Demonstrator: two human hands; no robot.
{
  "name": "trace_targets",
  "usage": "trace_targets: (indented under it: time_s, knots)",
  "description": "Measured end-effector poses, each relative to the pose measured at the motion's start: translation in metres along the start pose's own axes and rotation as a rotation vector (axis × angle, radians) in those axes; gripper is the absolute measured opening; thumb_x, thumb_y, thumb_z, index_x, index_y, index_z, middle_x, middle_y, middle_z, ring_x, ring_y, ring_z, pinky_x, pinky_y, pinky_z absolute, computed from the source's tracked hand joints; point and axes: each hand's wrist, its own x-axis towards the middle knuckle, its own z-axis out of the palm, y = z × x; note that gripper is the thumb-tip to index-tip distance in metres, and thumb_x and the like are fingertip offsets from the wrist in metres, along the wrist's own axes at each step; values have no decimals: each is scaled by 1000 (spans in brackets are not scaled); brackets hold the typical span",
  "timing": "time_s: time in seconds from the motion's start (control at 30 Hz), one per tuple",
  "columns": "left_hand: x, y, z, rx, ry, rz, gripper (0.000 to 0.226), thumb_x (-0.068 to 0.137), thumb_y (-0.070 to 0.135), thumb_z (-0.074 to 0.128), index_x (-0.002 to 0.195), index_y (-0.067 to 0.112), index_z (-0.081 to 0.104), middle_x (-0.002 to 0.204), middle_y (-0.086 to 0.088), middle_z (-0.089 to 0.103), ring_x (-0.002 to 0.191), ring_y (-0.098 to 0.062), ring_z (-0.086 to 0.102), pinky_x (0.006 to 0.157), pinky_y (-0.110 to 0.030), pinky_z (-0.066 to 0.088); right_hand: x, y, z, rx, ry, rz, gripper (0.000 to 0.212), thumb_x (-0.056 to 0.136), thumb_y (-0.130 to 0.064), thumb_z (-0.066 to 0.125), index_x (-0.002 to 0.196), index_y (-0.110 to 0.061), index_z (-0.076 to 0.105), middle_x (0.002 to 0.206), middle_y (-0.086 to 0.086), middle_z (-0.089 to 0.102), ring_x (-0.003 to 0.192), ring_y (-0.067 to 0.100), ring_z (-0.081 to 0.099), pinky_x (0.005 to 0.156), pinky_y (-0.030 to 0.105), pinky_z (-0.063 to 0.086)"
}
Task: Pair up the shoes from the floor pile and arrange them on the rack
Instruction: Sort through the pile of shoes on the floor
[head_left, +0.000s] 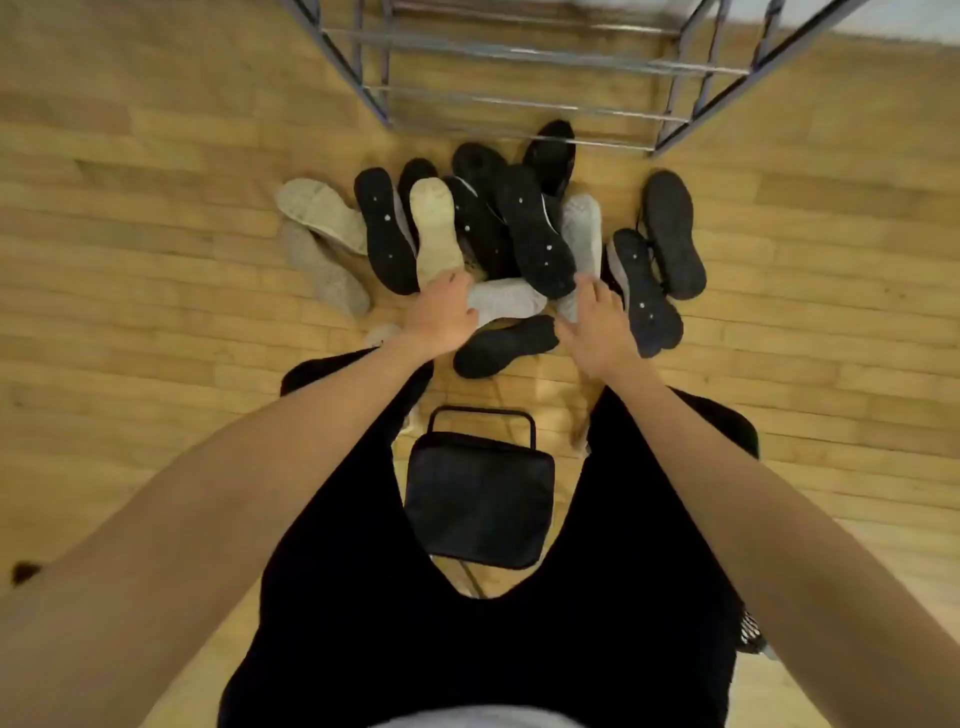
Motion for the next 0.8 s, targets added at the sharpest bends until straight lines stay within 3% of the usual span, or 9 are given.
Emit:
trace_targets:
  time_s: [0.23, 0.33, 0.53, 0.8]
  knots:
    - [106, -39, 102, -72, 50, -88, 42, 93, 15, 51, 133, 4, 45, 134, -14, 49, 120, -30, 50, 97, -37, 43, 103, 57, 91, 27, 11, -19, 70, 92, -27, 56, 148, -4, 20, 151, 17, 29, 137, 37, 30, 112, 45, 29]
    - [148, -54, 137, -73, 97, -39, 45, 93, 14, 54, 135, 4, 45, 136, -14, 48, 123, -28, 49, 100, -34, 39, 145, 76, 121, 71, 53, -13, 85, 86, -25, 65, 150, -3, 13, 152, 17, 27, 140, 34, 26, 115, 44, 28]
    - [223, -78, 172, 37, 230, 73, 45, 90, 7, 54, 133, 3, 46, 135, -16, 48, 122, -28, 49, 101, -34, 40, 209, 99, 170, 147, 305, 68, 112, 70, -43, 79, 151, -5, 11, 154, 13, 27, 143, 30, 23, 117, 42, 22]
    - [251, -108, 194, 100, 341, 120, 40, 88, 5, 50, 128, 0, 49, 127, -19, 51, 112, -30, 50, 95, -36, 42, 235, 99, 217, 10, 485, -6, 110, 65, -48, 78, 148, -1, 22, 152, 18, 28, 142, 35, 25, 116, 44, 19]
